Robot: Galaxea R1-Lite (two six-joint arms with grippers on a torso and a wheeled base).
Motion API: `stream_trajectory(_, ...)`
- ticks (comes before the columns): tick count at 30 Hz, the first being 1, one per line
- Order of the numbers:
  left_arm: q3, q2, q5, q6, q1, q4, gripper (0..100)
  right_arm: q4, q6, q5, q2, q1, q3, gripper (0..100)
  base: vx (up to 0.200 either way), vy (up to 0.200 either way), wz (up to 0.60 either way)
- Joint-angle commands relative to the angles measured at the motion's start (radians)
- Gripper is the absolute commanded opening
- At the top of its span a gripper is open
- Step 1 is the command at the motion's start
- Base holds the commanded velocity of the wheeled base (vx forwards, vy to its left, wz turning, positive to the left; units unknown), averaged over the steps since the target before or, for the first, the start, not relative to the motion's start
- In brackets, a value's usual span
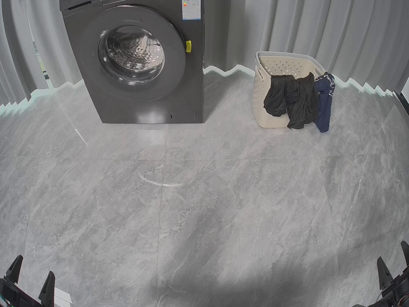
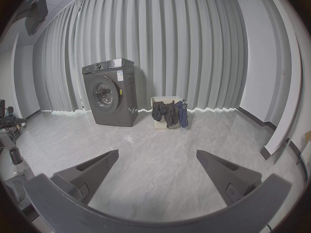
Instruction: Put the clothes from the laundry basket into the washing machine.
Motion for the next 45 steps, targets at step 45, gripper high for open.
stream_trajectory(45,0.015,-0.017,0.002,-0.014,0.0,0.0,100,0.0,0.0,0.0,-0.017,0.0,0.018,100,0.187,0.0,0.0)
